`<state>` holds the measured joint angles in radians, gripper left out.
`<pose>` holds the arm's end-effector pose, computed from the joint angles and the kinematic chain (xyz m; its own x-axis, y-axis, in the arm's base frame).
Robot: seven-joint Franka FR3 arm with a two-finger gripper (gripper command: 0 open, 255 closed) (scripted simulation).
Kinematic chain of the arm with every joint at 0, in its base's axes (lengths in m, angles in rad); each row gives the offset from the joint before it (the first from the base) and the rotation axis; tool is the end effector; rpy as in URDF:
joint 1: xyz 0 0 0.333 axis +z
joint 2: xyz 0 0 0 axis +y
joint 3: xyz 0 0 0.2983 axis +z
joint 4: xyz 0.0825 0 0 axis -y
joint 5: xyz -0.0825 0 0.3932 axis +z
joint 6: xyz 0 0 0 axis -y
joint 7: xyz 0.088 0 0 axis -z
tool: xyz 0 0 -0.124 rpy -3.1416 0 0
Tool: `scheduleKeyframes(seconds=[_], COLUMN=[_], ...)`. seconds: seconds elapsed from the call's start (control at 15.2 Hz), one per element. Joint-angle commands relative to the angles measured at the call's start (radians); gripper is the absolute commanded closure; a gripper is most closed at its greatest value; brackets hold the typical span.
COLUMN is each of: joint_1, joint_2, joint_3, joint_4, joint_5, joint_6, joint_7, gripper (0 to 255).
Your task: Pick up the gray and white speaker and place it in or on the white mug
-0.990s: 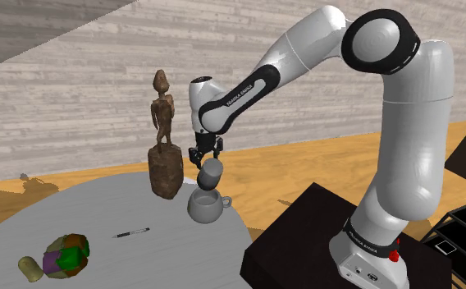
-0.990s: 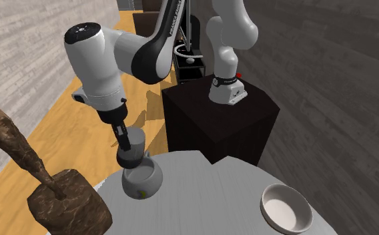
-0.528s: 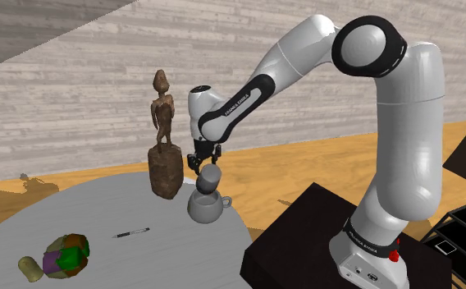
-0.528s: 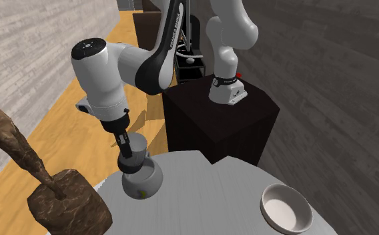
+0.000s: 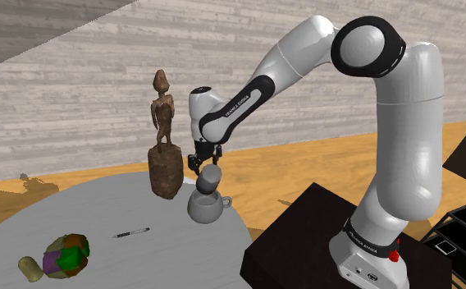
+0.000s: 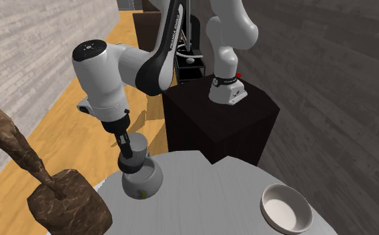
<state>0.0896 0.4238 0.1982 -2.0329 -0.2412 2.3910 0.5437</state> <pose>0.5684 0.1644 0.1939 0.9959 -0.0901 -0.0112 -0.0887 -0.9918 0.0925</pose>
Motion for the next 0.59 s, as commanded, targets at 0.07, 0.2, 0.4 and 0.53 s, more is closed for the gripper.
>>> scheduleKeyframes(seconds=[0.07,0.2,0.4,0.53], joint_1=[-0.003,-0.004,-0.004,-0.006], joint_2=[0.005,0.004,-0.039,-0.076], joint_3=[-0.003,-0.003,0.01,0.018], joint_4=[-0.001,-0.004,0.011,0.025], joint_5=[-0.001,-0.001,0.018,0.035], joint_6=[-0.002,-0.001,-0.058,-0.108], joint_7=[-0.002,-0.003,-0.012,-0.022], gripper=[0,0,0,0])
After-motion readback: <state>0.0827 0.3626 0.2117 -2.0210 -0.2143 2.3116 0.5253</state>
